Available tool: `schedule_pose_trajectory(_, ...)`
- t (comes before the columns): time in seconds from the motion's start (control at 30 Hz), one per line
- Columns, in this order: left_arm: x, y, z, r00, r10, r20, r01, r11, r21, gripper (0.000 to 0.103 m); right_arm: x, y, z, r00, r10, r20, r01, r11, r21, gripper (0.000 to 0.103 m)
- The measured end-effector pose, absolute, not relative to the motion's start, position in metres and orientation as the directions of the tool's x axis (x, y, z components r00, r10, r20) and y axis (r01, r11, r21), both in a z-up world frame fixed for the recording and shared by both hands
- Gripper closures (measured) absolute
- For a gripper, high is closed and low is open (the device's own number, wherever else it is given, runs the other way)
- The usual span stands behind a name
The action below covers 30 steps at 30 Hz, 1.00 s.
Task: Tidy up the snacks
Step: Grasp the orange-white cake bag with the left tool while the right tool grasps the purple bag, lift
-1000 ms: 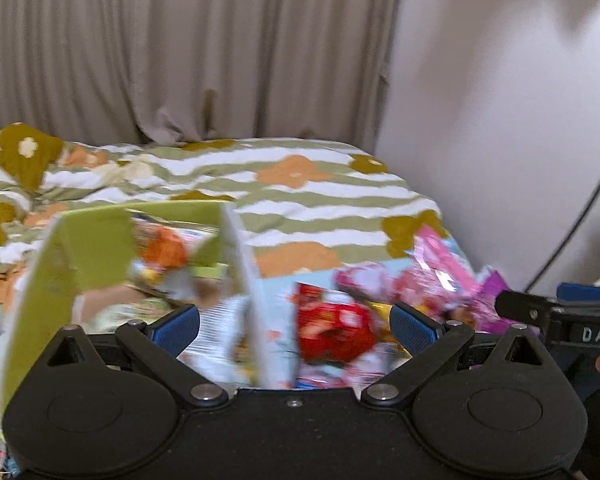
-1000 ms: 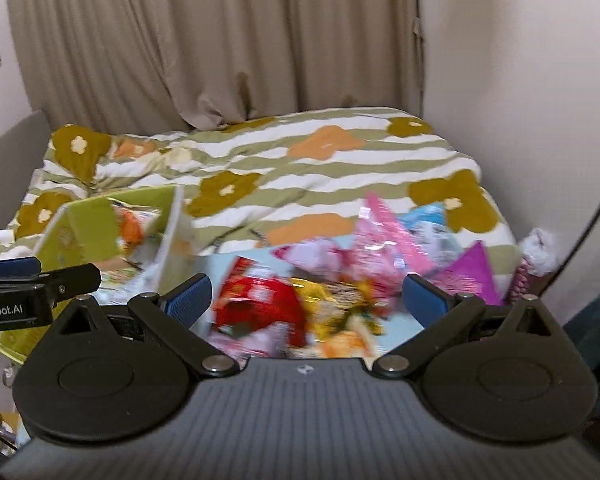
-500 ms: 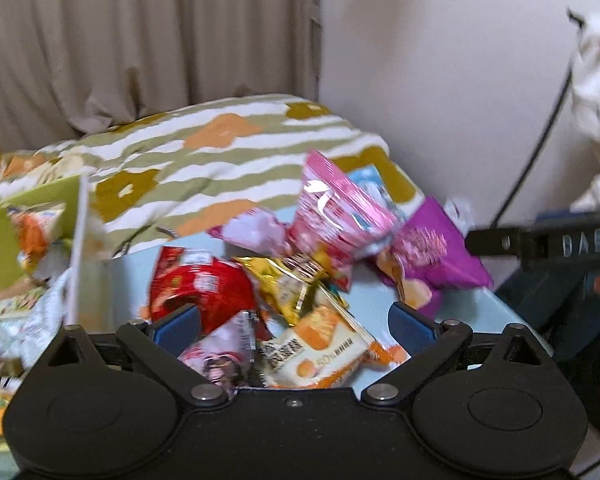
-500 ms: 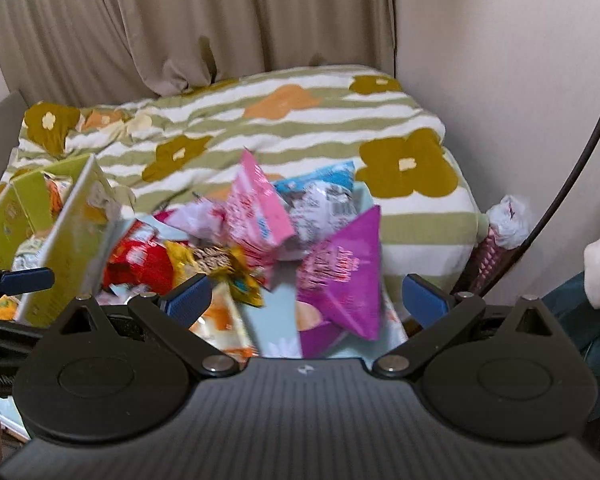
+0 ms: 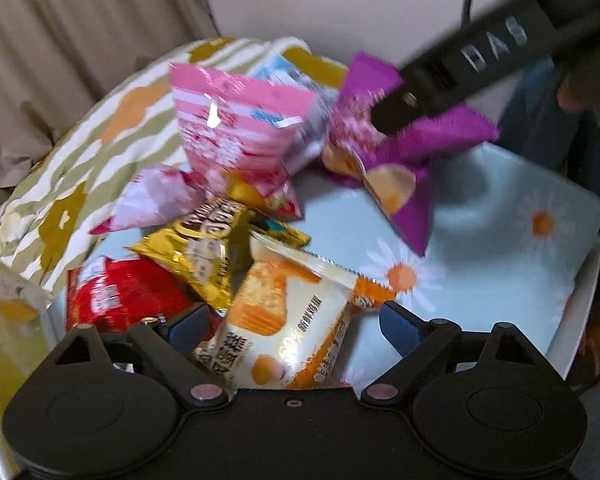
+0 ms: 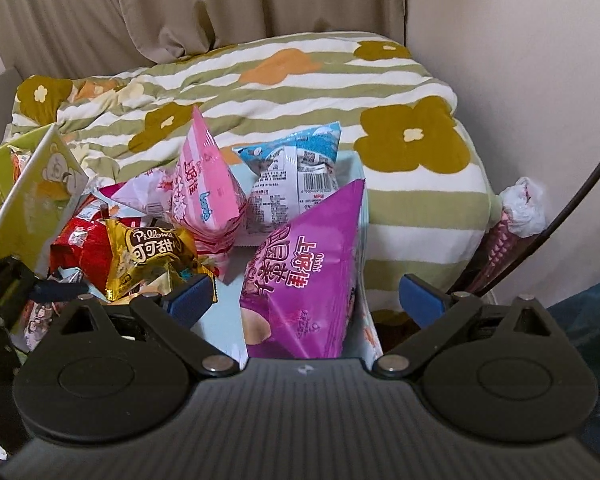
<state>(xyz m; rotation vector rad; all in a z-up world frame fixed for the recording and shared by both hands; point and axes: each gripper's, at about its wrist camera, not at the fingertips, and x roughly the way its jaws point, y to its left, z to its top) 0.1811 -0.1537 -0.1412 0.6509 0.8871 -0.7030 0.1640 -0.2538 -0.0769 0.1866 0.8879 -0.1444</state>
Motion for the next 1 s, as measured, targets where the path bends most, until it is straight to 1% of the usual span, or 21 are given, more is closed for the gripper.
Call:
schedule_pose_trajectory(0.1,0.186,-0.157,-0.152,0.424,-0.247,-0.871,0.776,0.596,0.208,0.01,0.171,-0.254,-0.085,0.619,-0.042,-0.784,0.199,0.974,0.106,0.0)
schedule_pose_trajectory(0.23,0.189,-0.159,-0.16,0.427,-0.22,-0.877,0.77,0.596,0.226,0.014,0.178,-0.255,-0.093,0.614,-0.033,-0.789,0.191,0.976,0.108,0.0)
schedule_pose_trajectory(0.47,0.195,-0.162,-0.169,0.44,-0.193,-0.877,0.768,0.587,0.256,0.017,0.192,-0.258,-0.101,0.606,-0.013,-0.796,0.184,0.975,0.125,0.0)
schedule_pose_trajectory(0.57,0.192,-0.163,-0.172,0.459,-0.179,-0.87,0.773,0.563,0.292,0.022,0.195,-0.258,-0.105,0.604,-0.006,-0.797,0.178,0.976,0.127,0.003)
schedule_pose_trajectory(0.6,0.191,-0.163,-0.171,0.463,-0.177,-0.869,0.774,0.558,0.299,0.026,0.196,-0.258,-0.106,0.601,-0.004,-0.799,0.174,0.977,0.127,0.004)
schedule_pose_trajectory(0.63,0.19,-0.162,-0.171,0.462,-0.178,-0.869,0.776,0.555,0.299,0.031,0.197,-0.257,-0.108,0.6,-0.002,-0.8,0.172,0.977,0.126,0.005)
schedule_pose_trajectory(0.77,0.19,-0.163,-0.17,0.468,-0.178,-0.866,0.769,0.565,0.299,0.036,0.2,-0.257,-0.113,0.594,-0.006,-0.804,0.172,0.978,0.12,0.005)
schedule_pose_trajectory(1.0,0.184,-0.166,-0.163,0.454,-0.197,-0.869,0.753,0.606,0.256,0.037,0.198,-0.259,-0.119,0.591,0.0,-0.807,0.165,0.979,0.121,0.006)
